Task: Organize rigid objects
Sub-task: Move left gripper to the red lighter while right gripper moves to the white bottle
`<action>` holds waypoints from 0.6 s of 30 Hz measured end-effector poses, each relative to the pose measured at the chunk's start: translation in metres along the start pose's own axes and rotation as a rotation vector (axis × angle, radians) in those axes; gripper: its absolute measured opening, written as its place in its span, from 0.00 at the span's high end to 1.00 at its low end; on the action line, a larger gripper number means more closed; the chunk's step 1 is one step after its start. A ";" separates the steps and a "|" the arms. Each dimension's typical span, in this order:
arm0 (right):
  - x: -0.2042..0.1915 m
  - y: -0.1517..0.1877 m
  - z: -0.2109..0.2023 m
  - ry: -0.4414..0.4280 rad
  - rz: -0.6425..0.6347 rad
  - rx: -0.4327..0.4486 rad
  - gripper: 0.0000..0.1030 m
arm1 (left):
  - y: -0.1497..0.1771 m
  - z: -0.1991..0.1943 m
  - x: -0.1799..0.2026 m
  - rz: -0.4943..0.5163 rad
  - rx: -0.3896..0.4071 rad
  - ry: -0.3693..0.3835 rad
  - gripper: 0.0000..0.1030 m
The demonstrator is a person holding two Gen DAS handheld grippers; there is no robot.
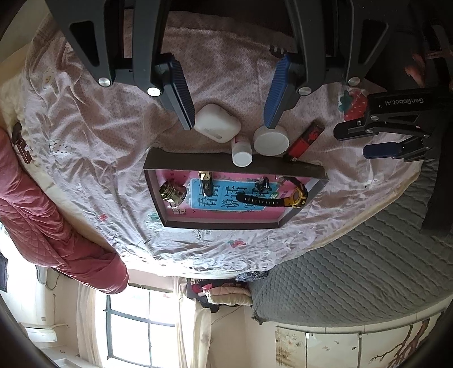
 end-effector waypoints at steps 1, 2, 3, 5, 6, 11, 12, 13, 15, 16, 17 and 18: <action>0.000 0.001 0.001 -0.001 -0.001 -0.005 0.51 | 0.000 0.001 0.000 0.000 -0.002 0.000 0.28; -0.001 0.001 0.002 -0.001 -0.002 -0.007 0.51 | 0.001 0.003 0.000 0.000 -0.005 0.001 0.28; 0.000 0.001 0.003 -0.002 -0.001 -0.010 0.51 | 0.001 0.004 0.000 0.000 -0.006 0.001 0.28; 0.000 0.002 0.005 -0.003 0.002 -0.016 0.51 | 0.002 0.006 0.000 -0.002 -0.012 0.002 0.28; 0.001 0.002 0.006 -0.003 0.005 -0.017 0.51 | 0.003 0.008 0.000 -0.004 -0.016 0.002 0.28; 0.000 0.003 0.012 -0.008 0.007 -0.031 0.51 | 0.003 0.013 -0.004 -0.018 -0.027 -0.004 0.28; -0.001 0.003 0.013 -0.008 0.007 -0.032 0.51 | 0.003 0.014 -0.005 -0.018 -0.028 -0.005 0.28; -0.001 0.003 0.013 -0.009 0.007 -0.033 0.51 | 0.003 0.014 -0.005 -0.020 -0.028 -0.005 0.28; -0.001 0.003 0.014 -0.010 0.007 -0.033 0.51 | 0.003 0.017 -0.006 -0.021 -0.032 -0.008 0.28; -0.002 0.003 0.015 -0.010 0.007 -0.034 0.51 | 0.003 0.018 -0.006 -0.020 -0.034 -0.008 0.28; -0.002 0.003 0.017 -0.011 0.007 -0.036 0.51 | 0.003 0.019 -0.006 -0.019 -0.036 -0.010 0.28; -0.002 0.003 0.017 -0.011 0.008 -0.037 0.51 | 0.003 0.020 -0.006 -0.018 -0.038 -0.012 0.28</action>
Point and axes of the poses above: each gripper's, at about its wrist camera, not at the fingertips, and z roughly the way its jaws point, x to its right, y to its underside, the point moved 7 cm from there along z, roughly the way its jaws point, and after that the axes turned 13 degrees about y, right-handed, at the moved point
